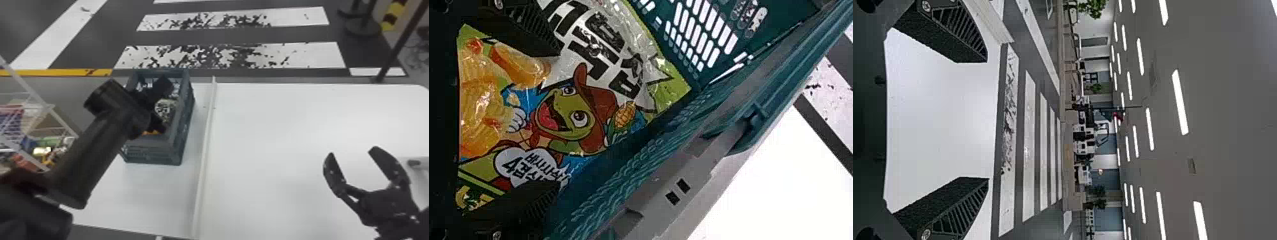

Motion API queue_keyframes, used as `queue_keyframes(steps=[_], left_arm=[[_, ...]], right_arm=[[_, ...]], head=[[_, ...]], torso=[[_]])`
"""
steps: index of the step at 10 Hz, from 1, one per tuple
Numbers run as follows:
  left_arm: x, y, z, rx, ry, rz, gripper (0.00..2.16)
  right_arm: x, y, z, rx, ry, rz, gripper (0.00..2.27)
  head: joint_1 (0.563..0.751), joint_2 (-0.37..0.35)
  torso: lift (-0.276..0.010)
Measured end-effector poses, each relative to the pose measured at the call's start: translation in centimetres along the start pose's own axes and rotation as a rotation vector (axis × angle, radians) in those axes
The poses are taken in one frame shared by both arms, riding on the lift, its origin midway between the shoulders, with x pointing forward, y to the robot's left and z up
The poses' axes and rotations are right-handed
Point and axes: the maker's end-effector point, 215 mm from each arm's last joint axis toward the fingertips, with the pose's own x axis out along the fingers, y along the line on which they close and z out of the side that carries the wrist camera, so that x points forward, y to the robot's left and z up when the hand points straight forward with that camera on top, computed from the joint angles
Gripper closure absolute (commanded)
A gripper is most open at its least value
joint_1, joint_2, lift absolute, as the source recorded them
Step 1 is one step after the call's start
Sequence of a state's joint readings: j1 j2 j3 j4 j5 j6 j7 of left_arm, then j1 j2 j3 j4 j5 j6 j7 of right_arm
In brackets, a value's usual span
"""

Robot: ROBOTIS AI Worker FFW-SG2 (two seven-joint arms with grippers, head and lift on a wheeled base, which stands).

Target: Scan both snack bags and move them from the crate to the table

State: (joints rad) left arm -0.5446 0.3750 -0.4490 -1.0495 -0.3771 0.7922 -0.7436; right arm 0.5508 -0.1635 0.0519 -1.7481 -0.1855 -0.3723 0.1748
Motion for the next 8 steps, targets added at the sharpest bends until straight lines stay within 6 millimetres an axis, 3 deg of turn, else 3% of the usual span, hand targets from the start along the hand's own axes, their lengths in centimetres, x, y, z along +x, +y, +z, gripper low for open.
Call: queue_keyframes(steps=[1, 2, 5, 8], left_arm=[[0.6, -0.5, 0.0, 0.013, -0.009, -0.013, 1.16], [1.0, -1.3, 0.0, 0.027, -0.020, -0.029, 2.16], [0.5, -2.1, 0.8, -0.017, -0.099, -0.074, 2.14], [-2.1, -2.0, 2.0, -0.104, -0.231, -0.156, 2.14]], right_arm=[[0.0, 0.0, -0.2, 0.001, 0.002, 0.001, 0.08], [0.0, 0.1, -0.3, 0.002, 0.004, 0.001, 0.08], [0.0, 0.1, -0.5, 0.005, 0.007, 0.001, 0.08], [0.0, 0.1, -0.5, 0.005, 0.008, 0.001, 0.08]], head=[[0.695, 0.131], [0.695, 0.128], [0.695, 0.113], [0.695, 0.106]], torso=[[-0.088], [-0.088], [-0.088], [-0.088]])
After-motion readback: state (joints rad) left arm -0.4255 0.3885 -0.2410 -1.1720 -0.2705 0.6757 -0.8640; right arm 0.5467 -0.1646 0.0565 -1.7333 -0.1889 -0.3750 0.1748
